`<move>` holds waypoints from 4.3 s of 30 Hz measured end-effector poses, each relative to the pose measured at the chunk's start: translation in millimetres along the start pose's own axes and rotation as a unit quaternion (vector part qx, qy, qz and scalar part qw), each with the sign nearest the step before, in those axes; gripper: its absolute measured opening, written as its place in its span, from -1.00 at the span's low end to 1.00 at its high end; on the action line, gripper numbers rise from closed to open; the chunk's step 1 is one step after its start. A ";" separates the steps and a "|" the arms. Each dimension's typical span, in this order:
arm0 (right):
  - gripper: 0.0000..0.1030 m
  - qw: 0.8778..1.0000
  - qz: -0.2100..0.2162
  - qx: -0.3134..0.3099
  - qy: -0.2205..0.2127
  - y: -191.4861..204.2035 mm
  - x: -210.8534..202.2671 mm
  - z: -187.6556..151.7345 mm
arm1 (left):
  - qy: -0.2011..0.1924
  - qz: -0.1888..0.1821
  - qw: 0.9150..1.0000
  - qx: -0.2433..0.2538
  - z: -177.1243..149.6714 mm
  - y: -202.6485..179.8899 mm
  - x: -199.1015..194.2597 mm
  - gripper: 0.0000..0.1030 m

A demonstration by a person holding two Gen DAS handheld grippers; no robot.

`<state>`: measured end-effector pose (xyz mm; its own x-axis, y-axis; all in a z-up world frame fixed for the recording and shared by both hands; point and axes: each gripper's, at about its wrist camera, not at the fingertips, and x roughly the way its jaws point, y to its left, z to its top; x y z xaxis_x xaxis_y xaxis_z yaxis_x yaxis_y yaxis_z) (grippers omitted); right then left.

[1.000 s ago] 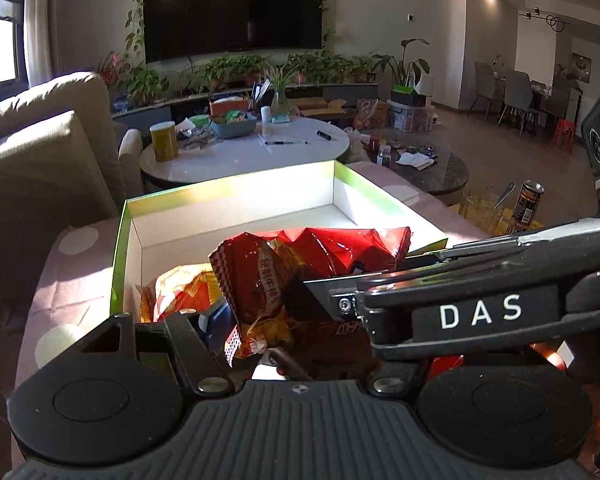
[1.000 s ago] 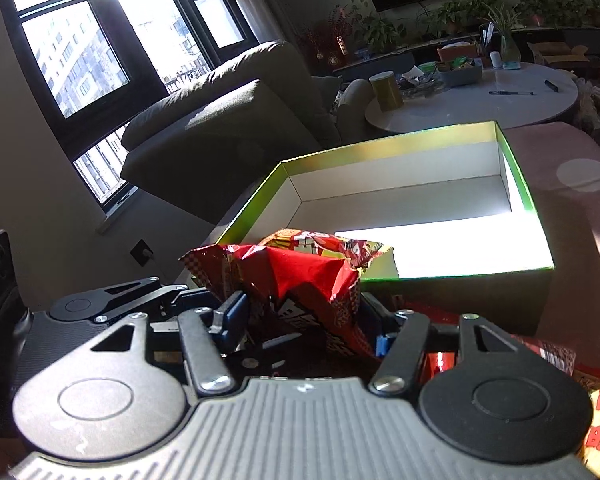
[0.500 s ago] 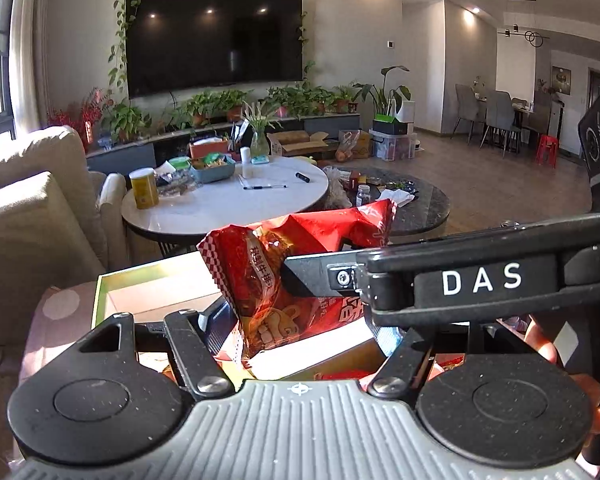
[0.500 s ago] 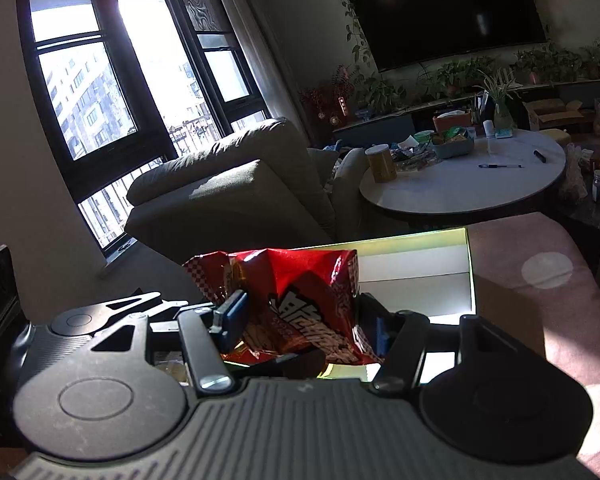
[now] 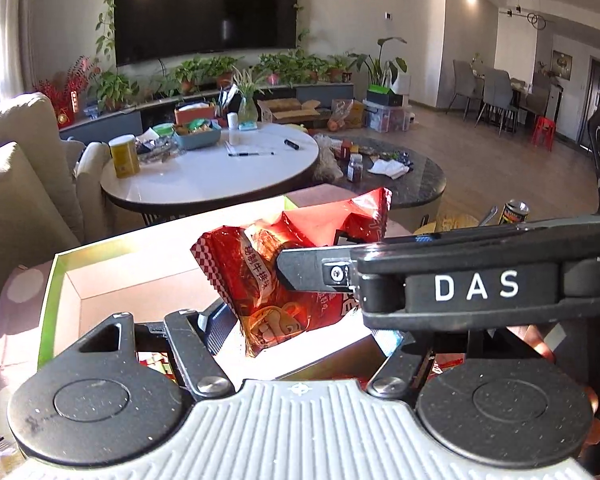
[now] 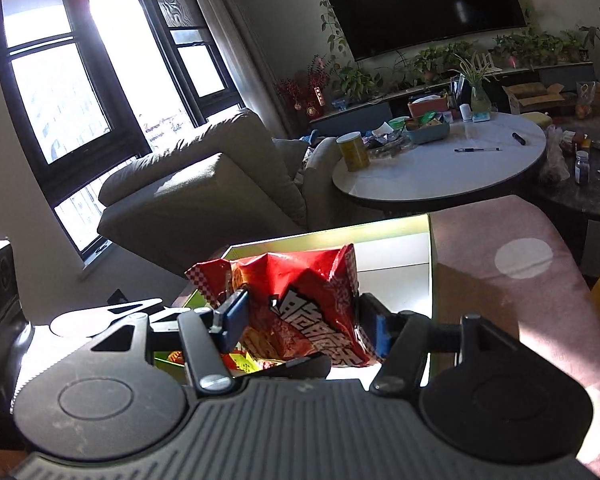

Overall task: Organize snacks
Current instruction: 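Lower the red chip bag into the green box and release it, then grasp the large red snack bag beside the box with the right gripper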

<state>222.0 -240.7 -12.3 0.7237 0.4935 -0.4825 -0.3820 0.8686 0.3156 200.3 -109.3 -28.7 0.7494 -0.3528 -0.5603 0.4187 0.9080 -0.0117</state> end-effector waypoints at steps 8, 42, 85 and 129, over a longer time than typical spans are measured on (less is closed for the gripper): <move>0.21 1.000 -0.002 0.016 0.011 -11.3 8.2 -2.4 | 0.027 0.000 1.000 -0.003 -4.8 -0.4 18.7 0.28; 0.22 1.000 -0.023 0.013 -0.007 -14.6 8.4 -6.8 | 0.010 0.050 0.999 -0.011 -11.2 15.3 -9.8 0.55; 0.26 0.995 -0.045 0.062 0.070 -13.3 -42.9 -57.6 | 0.035 -0.015 0.999 -0.012 -61.8 -16.2 -55.5 0.62; 0.17 0.999 0.001 0.030 0.035 11.0 -48.9 -40.9 | -0.005 -0.059 0.998 0.027 -40.7 -51.3 -53.2 0.37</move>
<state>158.9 -253.4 -18.6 0.6798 0.4991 -0.5374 -0.3463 0.8643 0.3646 118.1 -127.9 -31.9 0.6979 -0.4594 -0.5495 0.5315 0.8464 -0.0327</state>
